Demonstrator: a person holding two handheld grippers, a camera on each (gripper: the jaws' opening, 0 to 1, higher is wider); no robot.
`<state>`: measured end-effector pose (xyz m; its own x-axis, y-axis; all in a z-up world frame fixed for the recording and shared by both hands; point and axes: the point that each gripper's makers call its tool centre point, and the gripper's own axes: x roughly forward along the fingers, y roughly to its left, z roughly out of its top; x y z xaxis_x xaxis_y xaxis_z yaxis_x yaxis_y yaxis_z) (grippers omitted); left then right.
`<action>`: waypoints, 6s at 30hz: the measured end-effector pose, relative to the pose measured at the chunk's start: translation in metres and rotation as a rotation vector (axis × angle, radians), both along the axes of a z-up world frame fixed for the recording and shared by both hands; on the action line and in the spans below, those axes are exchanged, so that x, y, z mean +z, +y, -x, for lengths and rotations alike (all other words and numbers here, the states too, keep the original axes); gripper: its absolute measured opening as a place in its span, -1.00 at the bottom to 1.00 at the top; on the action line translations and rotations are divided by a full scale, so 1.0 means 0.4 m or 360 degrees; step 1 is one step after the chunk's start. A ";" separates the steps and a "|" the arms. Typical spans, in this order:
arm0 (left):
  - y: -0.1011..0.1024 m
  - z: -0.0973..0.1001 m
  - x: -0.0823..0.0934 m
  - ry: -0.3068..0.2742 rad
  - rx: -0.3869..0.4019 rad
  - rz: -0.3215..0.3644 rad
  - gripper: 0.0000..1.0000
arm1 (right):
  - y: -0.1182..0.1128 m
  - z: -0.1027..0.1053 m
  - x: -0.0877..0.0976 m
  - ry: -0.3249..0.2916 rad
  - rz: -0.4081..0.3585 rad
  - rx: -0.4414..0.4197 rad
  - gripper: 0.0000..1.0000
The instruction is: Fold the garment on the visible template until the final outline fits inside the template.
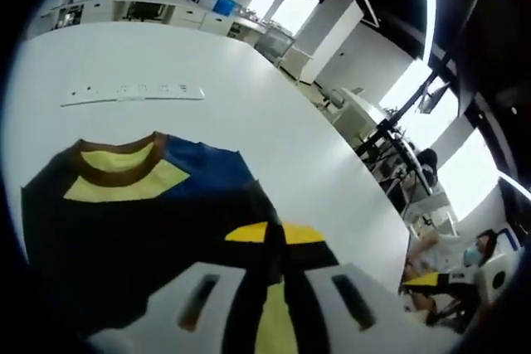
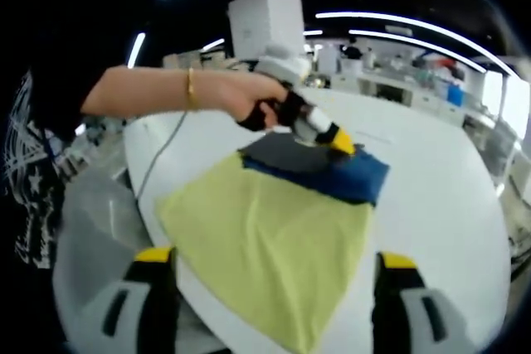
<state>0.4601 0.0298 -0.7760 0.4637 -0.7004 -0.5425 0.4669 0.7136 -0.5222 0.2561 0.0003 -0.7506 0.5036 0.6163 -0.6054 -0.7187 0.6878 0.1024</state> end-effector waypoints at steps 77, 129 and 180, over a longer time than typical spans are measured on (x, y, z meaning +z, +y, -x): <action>0.498 0.573 -0.056 -0.0457 -0.0428 -0.0385 0.57 | -0.058 0.061 -0.164 0.0150 0.0311 0.0547 0.50; 0.549 0.651 -0.157 -0.0459 -0.0892 -0.0868 -0.72 | -0.115 0.040 -0.245 0.0121 0.0583 0.0695 -0.80; 0.583 0.857 -0.034 -0.0385 -0.0823 -0.0686 -0.97 | -0.112 0.249 -0.087 0.0174 0.0372 0.0637 -1.00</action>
<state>0.1172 0.2632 -0.7896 0.2725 -0.6094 -0.7446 0.8683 0.4891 -0.0825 0.1563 -0.0446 -0.7854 0.1800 0.5899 -0.7872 -0.9256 0.3725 0.0674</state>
